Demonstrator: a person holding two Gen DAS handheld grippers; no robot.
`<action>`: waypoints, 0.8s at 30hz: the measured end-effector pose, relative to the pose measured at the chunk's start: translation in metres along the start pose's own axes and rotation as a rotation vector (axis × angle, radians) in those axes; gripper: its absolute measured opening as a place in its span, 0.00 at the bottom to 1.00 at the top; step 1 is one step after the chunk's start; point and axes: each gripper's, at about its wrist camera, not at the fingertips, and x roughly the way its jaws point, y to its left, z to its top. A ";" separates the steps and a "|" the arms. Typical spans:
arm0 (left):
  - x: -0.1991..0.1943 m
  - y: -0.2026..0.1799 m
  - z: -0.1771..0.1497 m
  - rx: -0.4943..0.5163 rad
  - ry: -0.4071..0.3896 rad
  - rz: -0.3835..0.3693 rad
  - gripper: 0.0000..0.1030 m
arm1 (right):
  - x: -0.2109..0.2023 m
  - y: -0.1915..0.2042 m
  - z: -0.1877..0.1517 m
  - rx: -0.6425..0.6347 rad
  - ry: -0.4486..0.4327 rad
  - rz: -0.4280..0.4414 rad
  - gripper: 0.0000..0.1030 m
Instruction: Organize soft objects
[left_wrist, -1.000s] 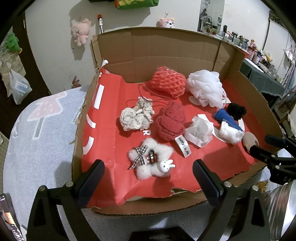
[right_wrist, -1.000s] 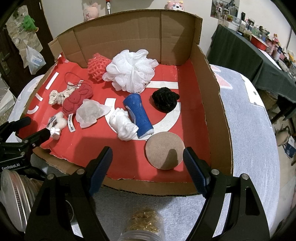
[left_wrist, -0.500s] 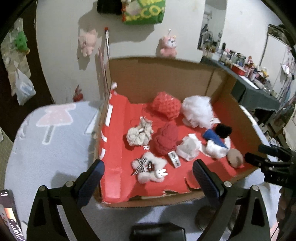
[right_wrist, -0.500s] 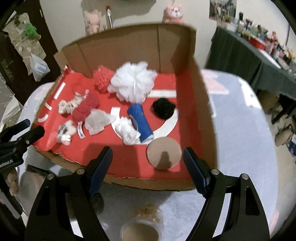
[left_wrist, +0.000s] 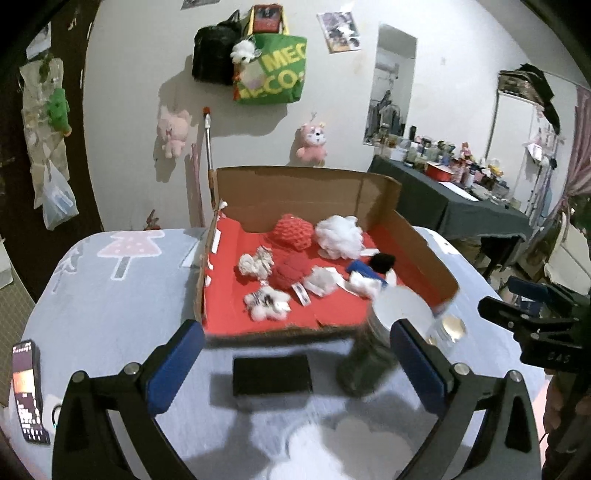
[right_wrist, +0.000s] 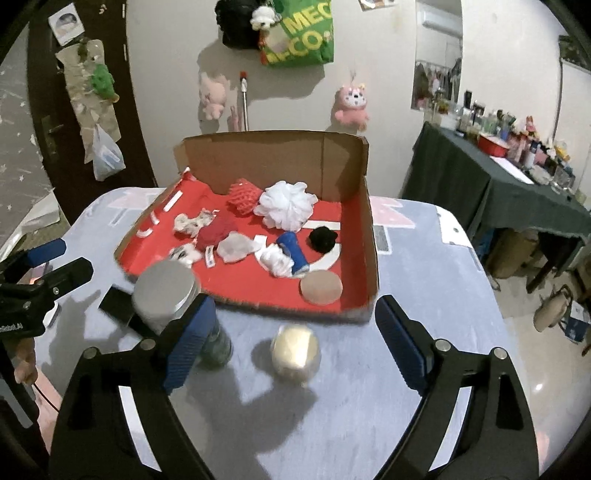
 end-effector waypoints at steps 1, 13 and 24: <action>-0.003 -0.003 -0.006 0.003 -0.006 -0.002 1.00 | -0.003 0.002 -0.007 -0.002 -0.009 -0.006 0.87; 0.018 -0.020 -0.083 -0.002 0.051 0.026 1.00 | 0.011 0.015 -0.088 0.031 -0.021 -0.005 0.87; 0.061 -0.022 -0.120 -0.039 0.166 0.051 1.00 | 0.057 0.012 -0.127 0.062 0.086 -0.042 0.87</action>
